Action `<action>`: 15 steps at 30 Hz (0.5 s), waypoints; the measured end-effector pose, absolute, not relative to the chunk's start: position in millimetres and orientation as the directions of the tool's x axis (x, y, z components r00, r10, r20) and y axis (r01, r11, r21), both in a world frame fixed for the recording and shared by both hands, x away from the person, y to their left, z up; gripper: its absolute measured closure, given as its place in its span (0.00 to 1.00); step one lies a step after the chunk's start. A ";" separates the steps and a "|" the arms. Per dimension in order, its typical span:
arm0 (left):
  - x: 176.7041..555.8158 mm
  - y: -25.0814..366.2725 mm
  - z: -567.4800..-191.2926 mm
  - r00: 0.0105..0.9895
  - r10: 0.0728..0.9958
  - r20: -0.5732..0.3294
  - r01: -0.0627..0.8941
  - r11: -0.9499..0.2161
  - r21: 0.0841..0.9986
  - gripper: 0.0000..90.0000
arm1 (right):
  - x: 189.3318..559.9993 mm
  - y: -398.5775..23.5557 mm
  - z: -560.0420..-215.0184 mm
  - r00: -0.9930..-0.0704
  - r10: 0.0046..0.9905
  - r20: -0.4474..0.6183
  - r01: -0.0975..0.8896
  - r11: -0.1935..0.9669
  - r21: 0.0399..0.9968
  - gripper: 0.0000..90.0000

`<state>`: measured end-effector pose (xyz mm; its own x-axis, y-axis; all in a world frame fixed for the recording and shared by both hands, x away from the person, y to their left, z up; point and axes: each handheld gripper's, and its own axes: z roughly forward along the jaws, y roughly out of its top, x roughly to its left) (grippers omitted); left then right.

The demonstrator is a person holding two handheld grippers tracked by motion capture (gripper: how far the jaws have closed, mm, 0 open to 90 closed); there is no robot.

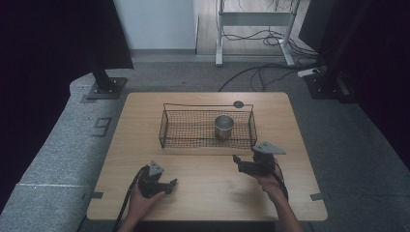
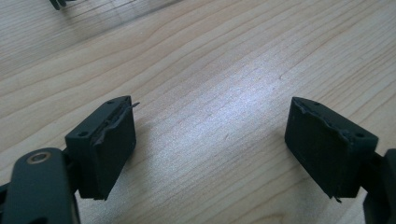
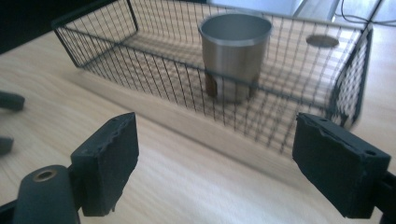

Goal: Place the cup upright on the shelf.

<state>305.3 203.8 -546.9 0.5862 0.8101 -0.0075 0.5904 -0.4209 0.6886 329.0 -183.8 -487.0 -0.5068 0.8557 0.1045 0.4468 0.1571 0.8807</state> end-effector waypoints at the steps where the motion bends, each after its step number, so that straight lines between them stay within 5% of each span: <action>1: 305.3 203.8 -546.9 0.586 0.810 -0.007 0.590 -0.421 0.689 0.18 | 327.0 -186.6 -489.7 -0.506 0.856 0.108 0.453 0.157 0.878 0.16; 15: 305.3 203.8 -546.9 0.586 0.810 -0.007 0.590 -0.421 0.689 0.18 | 311.3 -213.2 -526.8 -0.460 0.877 0.137 0.527 0.145 0.837 0.17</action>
